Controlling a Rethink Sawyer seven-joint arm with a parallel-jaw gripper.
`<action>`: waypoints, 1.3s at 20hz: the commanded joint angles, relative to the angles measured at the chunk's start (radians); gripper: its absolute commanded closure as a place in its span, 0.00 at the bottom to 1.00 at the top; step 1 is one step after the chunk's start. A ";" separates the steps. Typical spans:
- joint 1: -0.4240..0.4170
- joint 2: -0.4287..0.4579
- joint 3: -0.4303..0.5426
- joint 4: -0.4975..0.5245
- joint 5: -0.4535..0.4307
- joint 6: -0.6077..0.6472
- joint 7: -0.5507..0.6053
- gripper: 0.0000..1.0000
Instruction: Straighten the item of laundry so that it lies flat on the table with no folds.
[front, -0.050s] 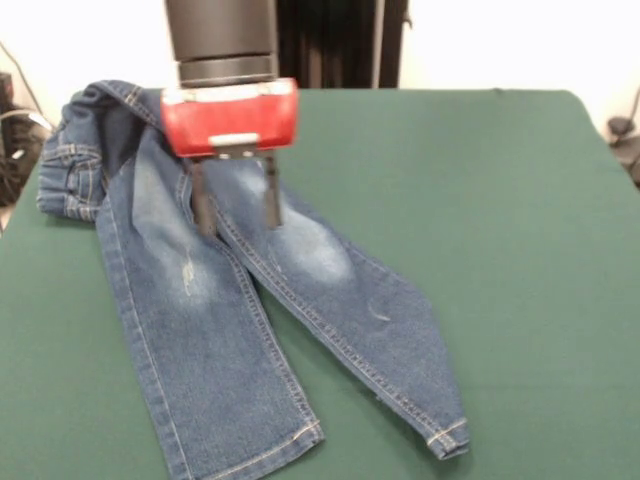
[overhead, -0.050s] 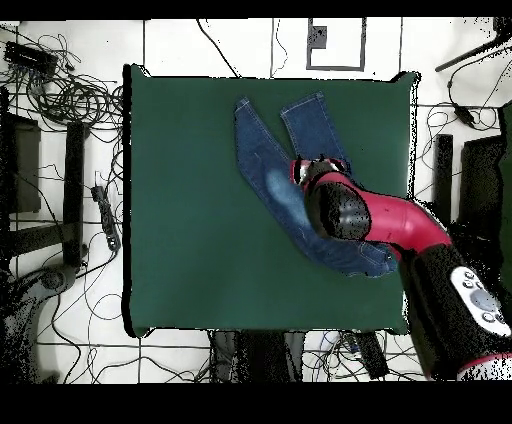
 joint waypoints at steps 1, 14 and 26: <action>0.031 0.029 0.081 0.092 -0.009 0.059 0.065 0.00; 0.008 0.000 0.078 0.135 -0.074 0.020 0.016 0.00; -0.104 -0.046 0.212 0.196 -0.113 0.120 -0.075 0.00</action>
